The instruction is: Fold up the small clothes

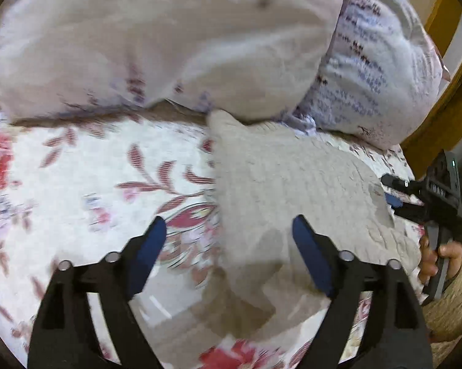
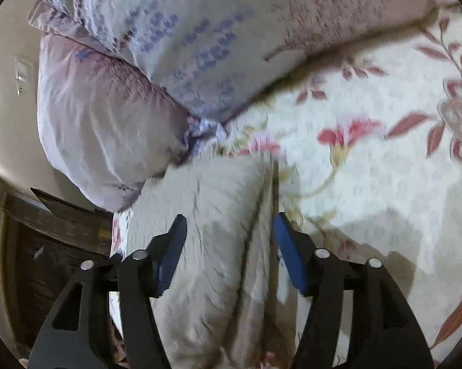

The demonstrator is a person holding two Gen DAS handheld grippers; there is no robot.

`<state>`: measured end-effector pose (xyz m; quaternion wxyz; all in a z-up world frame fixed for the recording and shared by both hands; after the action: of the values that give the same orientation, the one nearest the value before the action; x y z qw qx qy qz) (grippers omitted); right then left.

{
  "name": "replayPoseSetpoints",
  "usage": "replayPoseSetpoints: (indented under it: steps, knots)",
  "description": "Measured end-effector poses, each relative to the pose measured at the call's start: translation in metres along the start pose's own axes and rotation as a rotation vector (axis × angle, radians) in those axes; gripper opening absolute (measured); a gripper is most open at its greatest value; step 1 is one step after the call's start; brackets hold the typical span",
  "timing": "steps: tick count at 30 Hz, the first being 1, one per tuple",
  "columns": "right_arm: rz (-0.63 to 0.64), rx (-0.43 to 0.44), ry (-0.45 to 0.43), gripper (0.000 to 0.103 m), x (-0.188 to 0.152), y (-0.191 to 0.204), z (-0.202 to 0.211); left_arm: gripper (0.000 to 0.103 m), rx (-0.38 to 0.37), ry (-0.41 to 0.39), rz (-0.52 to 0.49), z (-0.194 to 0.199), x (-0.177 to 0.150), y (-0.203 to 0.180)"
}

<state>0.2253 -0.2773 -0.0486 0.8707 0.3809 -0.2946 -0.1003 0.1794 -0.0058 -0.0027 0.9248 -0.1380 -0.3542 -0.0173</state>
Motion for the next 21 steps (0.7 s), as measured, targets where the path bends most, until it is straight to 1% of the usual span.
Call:
replayPoseSetpoints:
  steps: [1,2,3,4,6,7,8,9,10,11,12,13,14,15,16,17,18,19,20,21]
  knots:
    - [0.017,-0.005,0.023,0.036,-0.001,0.005,-0.009,0.085,0.014,-0.011,-0.001,0.006,-0.006,0.005]
    - [0.066,-0.045,0.031,0.009,0.003,0.008,-0.018,0.086,0.022,-0.015,-0.001,0.006,-0.009,-0.005]
    - [0.139,-0.129,0.024,0.009,0.009,0.009,-0.025,0.086,0.027,-0.023,0.003,0.009,-0.014,-0.011]
    - [0.178,-0.204,-0.024,0.009,0.025,0.007,-0.031,0.088,0.026,-0.027,0.008,0.013,-0.014,0.003]
    - [0.143,-0.275,-0.061,0.009,0.042,-0.003,-0.039,0.093,0.021,-0.034,0.011,0.018,-0.023,0.011]
    - [0.114,-0.290,-0.048,0.010,0.045,-0.009,-0.043,0.099,0.040,-0.035,0.005,0.022,-0.028,0.017]
    - [0.115,-0.298,-0.045,0.013,0.045,-0.007,-0.042,0.101,0.077,-0.035,-0.009,0.025,-0.038,0.019]
    - [0.128,-0.300,-0.069,0.019,0.044,-0.001,-0.033,0.101,0.091,-0.036,-0.020,0.027,-0.045,0.019]
    - [0.141,-0.290,-0.104,0.021,0.042,0.008,-0.023,0.101,0.087,-0.032,-0.028,0.030,-0.051,0.020]
    - [0.158,-0.262,-0.150,0.029,0.038,0.019,-0.006,0.101,0.081,-0.021,-0.035,0.030,-0.058,0.018]
    - [0.165,-0.234,-0.175,0.038,0.033,0.027,0.006,0.101,0.082,-0.014,-0.037,0.030,-0.062,0.018]
    - [0.174,-0.159,-0.219,0.040,0.020,0.043,0.028,0.101,0.077,-0.009,-0.035,0.030,-0.067,0.017]
    - [0.180,-0.113,-0.231,0.041,0.011,0.051,0.038,0.101,0.064,-0.005,-0.030,0.030,-0.072,0.016]
    - [0.192,-0.058,-0.228,0.041,-0.002,0.061,0.047,0.101,0.054,-0.001,-0.022,0.029,-0.075,0.015]
    - [0.218,-0.022,-0.204,0.041,-0.018,0.072,0.048,0.101,0.045,0.002,-0.017,0.029,-0.079,0.015]
    - [0.254,-0.011,-0.165,0.041,-0.035,0.077,0.044,0.101,0.037,0.011,-0.017,0.026,-0.082,0.012]
    - [0.276,-0.021,-0.129,0.041,-0.044,0.075,0.039,0.101,0.036,0.016,-0.021,0.025,-0.085,0.010]
    - [0.294,-0.100,-0.064,0.041,-0.058,0.067,0.014,0.101,0.035,0.020,-0.027,0.023,-0.087,0.009]
    - [0.299,-0.219,0.007,0.041,-0.066,0.046,-0.006,0.101,0.036,0.020,-0.036,0.022,-0.089,0.005]
    - [0.323,-0.240,-0.048,0.040,-0.063,0.042,-0.007,0.101,0.039,0.019,-0.041,0.020,-0.090,0.003]
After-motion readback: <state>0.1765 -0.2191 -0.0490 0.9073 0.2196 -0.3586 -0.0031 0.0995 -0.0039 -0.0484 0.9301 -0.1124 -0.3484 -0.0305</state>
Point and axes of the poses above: each gripper's, at about its wrist camera, not at the fingertips, and z roughly against the way its jaws point, y to its left, x to its top, the point moved 8 cm from there along -z, roughly the way its jaws point, and after that the axes turned 6 degrees about -y, right-handed, at the moved point
